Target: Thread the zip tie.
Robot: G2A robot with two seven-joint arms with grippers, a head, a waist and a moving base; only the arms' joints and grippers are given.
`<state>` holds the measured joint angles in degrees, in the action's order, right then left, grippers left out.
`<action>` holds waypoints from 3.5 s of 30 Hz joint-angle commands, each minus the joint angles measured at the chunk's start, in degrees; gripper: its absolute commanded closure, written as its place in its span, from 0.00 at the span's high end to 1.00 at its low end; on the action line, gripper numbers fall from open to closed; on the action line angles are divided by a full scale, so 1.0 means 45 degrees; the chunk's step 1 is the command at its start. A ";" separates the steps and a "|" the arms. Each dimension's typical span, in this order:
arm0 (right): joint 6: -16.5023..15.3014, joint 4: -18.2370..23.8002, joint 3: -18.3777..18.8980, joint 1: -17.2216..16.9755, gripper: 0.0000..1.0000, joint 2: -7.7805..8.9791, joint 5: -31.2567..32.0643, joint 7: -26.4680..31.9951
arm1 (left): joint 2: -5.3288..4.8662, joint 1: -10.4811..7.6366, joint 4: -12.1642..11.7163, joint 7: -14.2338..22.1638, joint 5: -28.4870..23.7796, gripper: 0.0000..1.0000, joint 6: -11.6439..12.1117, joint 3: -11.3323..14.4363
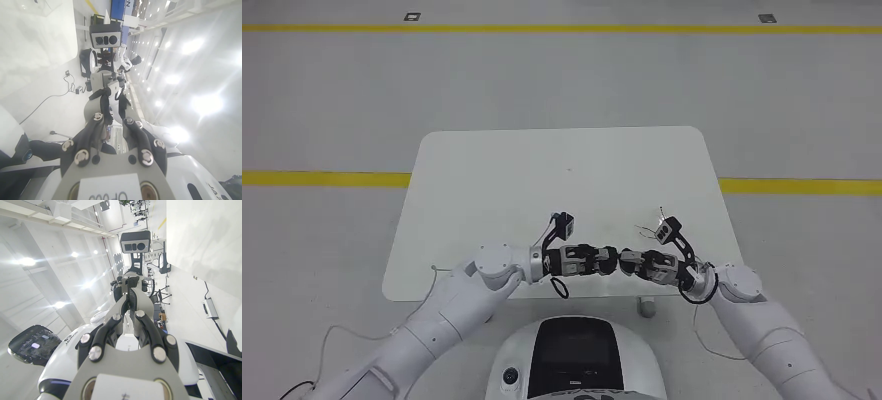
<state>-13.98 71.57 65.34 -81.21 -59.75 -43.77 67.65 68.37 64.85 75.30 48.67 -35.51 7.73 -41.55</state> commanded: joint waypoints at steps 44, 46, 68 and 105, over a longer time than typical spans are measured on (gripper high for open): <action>0.0239 -0.0409 0.0234 0.0023 1.00 -0.0203 -0.0327 0.0252 | 0.0175 -0.0294 -0.0406 0.0119 0.0141 0.00 -0.0079 0.0281; 0.0248 -0.0430 0.0297 0.0005 1.00 -0.0208 -0.0454 0.0231 | 0.0168 -0.0289 -0.0411 0.0131 0.0138 0.00 -0.0014 0.0249; 0.0380 -0.0556 0.0405 -0.0057 1.00 -0.0316 -0.1236 -0.0590 | 0.0065 -0.0152 -0.0437 -0.0104 0.0943 0.00 0.1402 -0.0017; 0.0380 -0.0556 0.0405 -0.0057 1.00 -0.0316 -0.1236 -0.0590 | -0.0482 0.0755 0.2532 -0.4207 0.9924 0.00 0.2611 -0.0889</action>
<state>-12.27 69.07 67.16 -81.47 -61.17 -49.34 65.00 66.42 68.27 86.10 30.93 8.01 19.48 -45.76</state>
